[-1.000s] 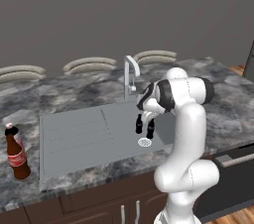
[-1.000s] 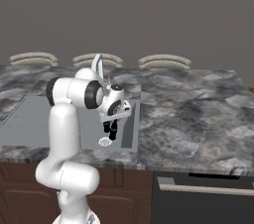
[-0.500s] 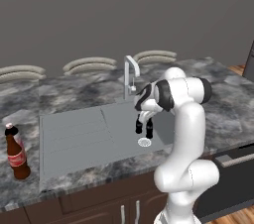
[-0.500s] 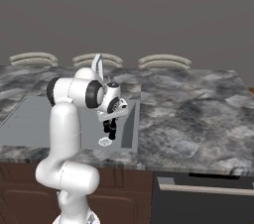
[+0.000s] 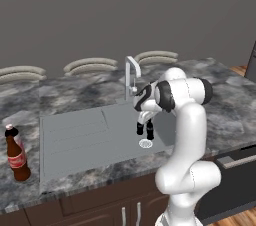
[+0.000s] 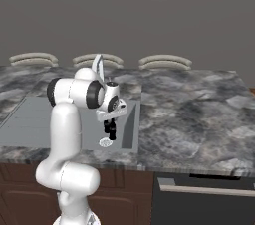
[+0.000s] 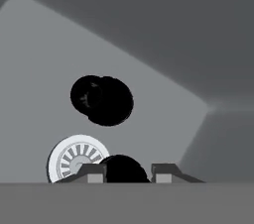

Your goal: Place the large bottle from the dining counter next to the other large bottle outside the sink, and place the small bottle from the dining counter next to the other small bottle inside the sink.

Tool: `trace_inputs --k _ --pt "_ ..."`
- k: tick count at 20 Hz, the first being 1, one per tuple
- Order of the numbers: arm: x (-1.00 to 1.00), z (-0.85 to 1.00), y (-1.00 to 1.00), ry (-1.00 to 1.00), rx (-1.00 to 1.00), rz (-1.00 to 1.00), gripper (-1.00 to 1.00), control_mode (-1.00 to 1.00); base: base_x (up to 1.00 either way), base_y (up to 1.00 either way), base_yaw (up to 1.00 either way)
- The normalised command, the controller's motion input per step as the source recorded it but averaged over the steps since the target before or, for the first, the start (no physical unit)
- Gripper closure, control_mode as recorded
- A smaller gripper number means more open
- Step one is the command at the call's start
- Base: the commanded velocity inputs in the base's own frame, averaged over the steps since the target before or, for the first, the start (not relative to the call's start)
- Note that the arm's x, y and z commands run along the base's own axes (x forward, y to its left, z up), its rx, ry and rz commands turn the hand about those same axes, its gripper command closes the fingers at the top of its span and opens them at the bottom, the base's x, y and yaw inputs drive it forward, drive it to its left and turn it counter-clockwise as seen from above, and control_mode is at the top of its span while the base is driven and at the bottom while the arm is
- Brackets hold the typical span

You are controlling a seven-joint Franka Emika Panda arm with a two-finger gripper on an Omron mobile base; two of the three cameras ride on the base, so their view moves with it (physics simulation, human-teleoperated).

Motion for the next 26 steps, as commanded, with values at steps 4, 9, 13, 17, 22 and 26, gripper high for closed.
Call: trace_inputs --k 4,9,13,17,22,26 --pt "-0.49 -0.24 0.0 0.0 0.0 0.0 1.0 -1.0 0.0 0.0 0.0" --pt "-0.42 -0.18 -0.04 0.0 0.0 0.0 1.0 -1.0 0.0 0.0 0.0" --pt "-0.42 -0.16 -0.1 0.0 0.0 0.0 1.0 -1.0 0.0 0.0 0.0" --pt "-0.63 -0.18 -0.22 -0.08 0.0 0.0 1.0 -1.0 0.0 0.0 0.0" --pt "-0.63 -0.22 -0.3 -0.1 0.0 0.0 1.0 -1.0 0.0 0.0 0.0" --pt "-0.07 0.05 -0.11 -0.14 0.01 0.0 1.0 -1.0 0.0 0.0 0.0"
